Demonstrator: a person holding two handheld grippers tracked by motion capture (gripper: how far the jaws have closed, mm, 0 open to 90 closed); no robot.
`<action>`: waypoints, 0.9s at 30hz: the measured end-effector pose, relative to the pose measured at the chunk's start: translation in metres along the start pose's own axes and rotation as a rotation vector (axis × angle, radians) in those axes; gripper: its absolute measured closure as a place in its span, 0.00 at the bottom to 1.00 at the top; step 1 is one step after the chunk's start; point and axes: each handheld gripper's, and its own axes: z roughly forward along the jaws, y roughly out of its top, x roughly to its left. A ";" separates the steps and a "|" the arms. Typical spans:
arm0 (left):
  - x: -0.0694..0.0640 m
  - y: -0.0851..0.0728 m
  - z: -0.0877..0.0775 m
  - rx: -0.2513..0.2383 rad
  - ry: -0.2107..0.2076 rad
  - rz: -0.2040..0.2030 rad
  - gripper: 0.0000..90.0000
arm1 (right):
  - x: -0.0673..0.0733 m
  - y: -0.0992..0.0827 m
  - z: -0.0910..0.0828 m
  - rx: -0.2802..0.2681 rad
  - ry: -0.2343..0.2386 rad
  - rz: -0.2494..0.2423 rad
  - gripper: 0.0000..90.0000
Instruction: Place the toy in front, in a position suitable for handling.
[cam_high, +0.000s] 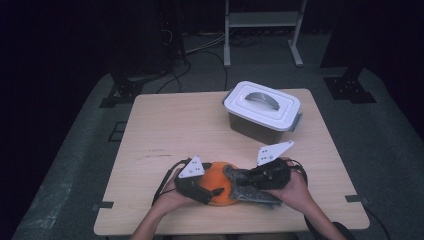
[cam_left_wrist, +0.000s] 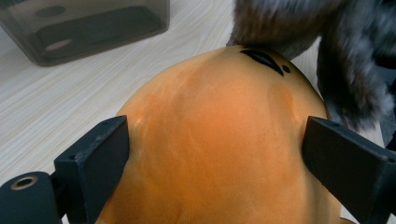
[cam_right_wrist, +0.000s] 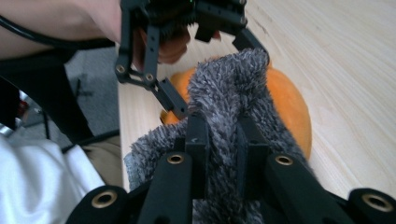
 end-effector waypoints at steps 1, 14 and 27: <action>0.000 0.000 0.000 -0.001 0.000 0.000 0.09 | -0.001 -0.002 0.003 0.010 -0.006 -0.002 0.86; 0.005 0.006 -0.015 0.024 -0.031 0.023 0.24 | -0.021 -0.038 0.004 0.064 -0.065 0.086 0.84; 0.003 0.008 -0.006 0.024 -0.001 0.009 0.25 | 0.005 -0.011 0.018 0.047 -0.083 -0.045 0.84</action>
